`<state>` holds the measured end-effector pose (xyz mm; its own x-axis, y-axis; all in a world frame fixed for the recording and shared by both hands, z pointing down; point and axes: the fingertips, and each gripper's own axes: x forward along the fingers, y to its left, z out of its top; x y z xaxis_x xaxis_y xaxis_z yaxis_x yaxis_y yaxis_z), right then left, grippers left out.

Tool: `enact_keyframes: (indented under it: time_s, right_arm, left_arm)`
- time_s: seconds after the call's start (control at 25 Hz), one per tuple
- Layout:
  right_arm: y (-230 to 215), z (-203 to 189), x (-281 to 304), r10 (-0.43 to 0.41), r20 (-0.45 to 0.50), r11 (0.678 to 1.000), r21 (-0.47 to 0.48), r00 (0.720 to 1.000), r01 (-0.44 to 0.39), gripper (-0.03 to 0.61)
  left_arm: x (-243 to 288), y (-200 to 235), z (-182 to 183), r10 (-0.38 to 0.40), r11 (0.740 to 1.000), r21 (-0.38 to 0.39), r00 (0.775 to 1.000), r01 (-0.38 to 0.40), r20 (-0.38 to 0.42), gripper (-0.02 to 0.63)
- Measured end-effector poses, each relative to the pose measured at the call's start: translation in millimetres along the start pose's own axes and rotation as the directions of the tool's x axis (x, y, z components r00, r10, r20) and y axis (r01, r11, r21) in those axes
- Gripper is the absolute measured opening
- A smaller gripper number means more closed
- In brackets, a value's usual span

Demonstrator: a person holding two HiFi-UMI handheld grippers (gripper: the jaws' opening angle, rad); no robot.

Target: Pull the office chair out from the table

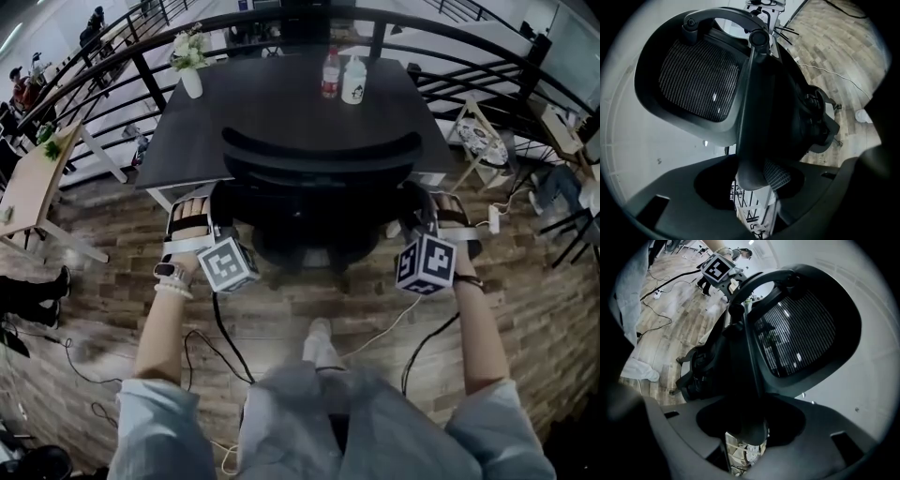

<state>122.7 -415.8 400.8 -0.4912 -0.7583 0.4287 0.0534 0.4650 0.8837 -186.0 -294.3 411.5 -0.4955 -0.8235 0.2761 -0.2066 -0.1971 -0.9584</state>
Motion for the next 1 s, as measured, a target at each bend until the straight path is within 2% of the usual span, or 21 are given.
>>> enact_keyframes:
  time_s: [0.52,0.76,1.0]
  right_arm:
    - [68.1,9.3,-125.1,0.004,-0.015,1.000,0.008,1.000,-0.004,0.189]
    - [82.6,-2.9,-157.9,0.021,-0.028,0.999,0.029,0.999,-0.020,0.190]
    - [91.0,-13.6,-181.7,0.016,-0.045,0.999,0.040,0.999,-0.014,0.190]
  left_arm:
    - [-132.3,-38.2,-23.1,-0.021,0.999,0.036,1.000,0.021,-0.004,0.198]
    - [-191.2,-58.6,-11.1,-0.053,0.999,-0.008,0.998,0.053,0.039,0.197]
    - [-232.9,-68.3,-3.4,-0.039,0.999,-0.011,0.997,0.040,0.062,0.196]
